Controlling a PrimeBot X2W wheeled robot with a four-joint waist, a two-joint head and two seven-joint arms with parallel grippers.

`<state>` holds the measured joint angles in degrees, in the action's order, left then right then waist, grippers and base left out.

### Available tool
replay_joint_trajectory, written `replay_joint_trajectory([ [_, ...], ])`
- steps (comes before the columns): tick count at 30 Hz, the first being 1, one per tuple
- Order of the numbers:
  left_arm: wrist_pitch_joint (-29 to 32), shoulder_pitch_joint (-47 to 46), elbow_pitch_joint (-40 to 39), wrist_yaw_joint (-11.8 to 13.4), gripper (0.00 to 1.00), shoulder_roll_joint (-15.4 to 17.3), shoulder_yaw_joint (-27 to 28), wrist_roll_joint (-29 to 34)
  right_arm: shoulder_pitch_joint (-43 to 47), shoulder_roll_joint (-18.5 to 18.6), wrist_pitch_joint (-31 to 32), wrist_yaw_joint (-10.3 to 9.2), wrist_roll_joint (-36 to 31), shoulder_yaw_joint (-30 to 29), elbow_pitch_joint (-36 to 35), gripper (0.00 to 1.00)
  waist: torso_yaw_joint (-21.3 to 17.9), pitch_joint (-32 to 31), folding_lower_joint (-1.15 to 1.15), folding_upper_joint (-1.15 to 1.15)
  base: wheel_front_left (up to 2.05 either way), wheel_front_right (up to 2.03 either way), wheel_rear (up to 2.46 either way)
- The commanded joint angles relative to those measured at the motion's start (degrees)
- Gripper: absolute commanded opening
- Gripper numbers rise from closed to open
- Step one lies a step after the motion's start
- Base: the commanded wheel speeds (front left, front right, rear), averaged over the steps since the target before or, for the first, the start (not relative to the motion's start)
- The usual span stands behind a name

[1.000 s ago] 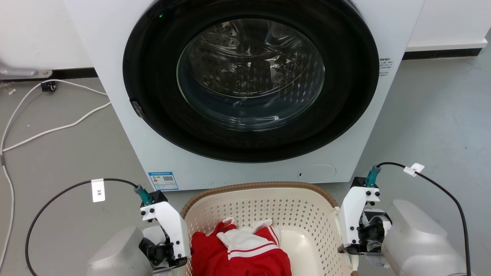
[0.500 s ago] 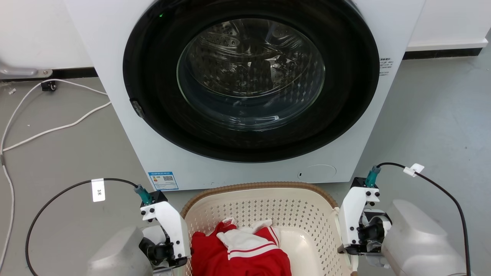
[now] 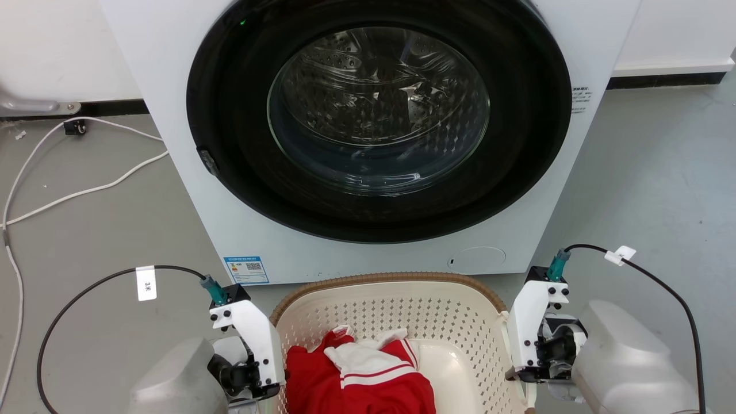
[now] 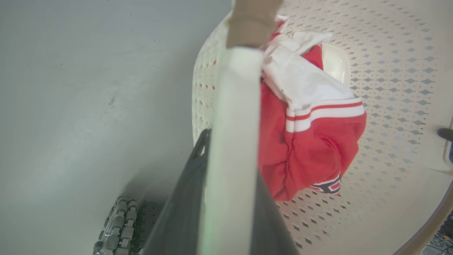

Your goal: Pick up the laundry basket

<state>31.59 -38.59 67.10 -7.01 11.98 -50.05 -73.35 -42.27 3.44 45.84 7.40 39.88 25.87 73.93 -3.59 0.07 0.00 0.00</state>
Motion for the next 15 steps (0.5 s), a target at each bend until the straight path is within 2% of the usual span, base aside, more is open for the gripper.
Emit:
replay_joint_trajectory([
  [1,-0.3,-1.3,-0.8,-0.8,0.00,-1.1,0.2,-1.1,1.1,-1.0,-0.2,0.17,0.6,0.0,-0.1,0.00,0.0,0.0,0.00,0.00,0.00,0.00,0.00],
  [15,-0.5,-1.1,-0.9,-0.8,0.00,-1.0,-0.3,-1.9,1.3,-1.0,-0.2,0.17,0.9,0.0,-0.1,0.00,0.0,0.1,0.00,0.00,0.00,0.00,0.00],
])
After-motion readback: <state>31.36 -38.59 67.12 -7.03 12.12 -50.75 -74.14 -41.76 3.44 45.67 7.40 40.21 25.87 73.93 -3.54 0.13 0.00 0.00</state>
